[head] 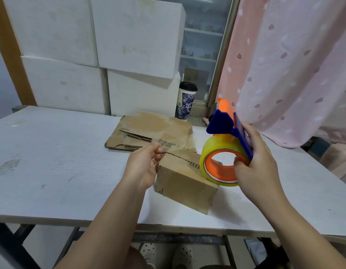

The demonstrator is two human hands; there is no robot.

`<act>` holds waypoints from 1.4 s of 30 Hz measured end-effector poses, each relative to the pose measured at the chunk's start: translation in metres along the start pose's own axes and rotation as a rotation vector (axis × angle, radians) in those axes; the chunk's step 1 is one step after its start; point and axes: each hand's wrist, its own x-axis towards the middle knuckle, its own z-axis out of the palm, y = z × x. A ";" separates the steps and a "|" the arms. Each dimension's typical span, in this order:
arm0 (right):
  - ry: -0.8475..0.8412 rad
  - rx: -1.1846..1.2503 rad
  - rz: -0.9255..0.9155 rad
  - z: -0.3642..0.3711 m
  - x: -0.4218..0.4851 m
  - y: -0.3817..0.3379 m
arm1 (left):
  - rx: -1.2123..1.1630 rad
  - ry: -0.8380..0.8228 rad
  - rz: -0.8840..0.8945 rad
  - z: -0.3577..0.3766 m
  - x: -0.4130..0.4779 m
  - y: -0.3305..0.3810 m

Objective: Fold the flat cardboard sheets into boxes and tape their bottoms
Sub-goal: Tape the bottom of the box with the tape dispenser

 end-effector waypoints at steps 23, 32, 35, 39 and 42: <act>0.254 0.346 0.071 0.018 -0.025 0.012 | 0.275 -0.088 0.038 -0.005 0.008 -0.004; 0.271 0.369 0.032 0.020 -0.029 0.012 | 0.332 -0.102 -0.049 0.002 0.010 0.004; 0.279 0.362 0.020 0.021 -0.030 0.008 | 0.366 -0.098 -0.073 0.001 0.014 0.007; 0.277 0.357 0.016 0.021 -0.030 0.005 | 0.389 -0.122 -0.084 0.001 0.018 0.008; 0.275 0.349 0.020 0.021 -0.029 0.005 | 0.375 -0.140 -0.097 0.001 0.018 0.008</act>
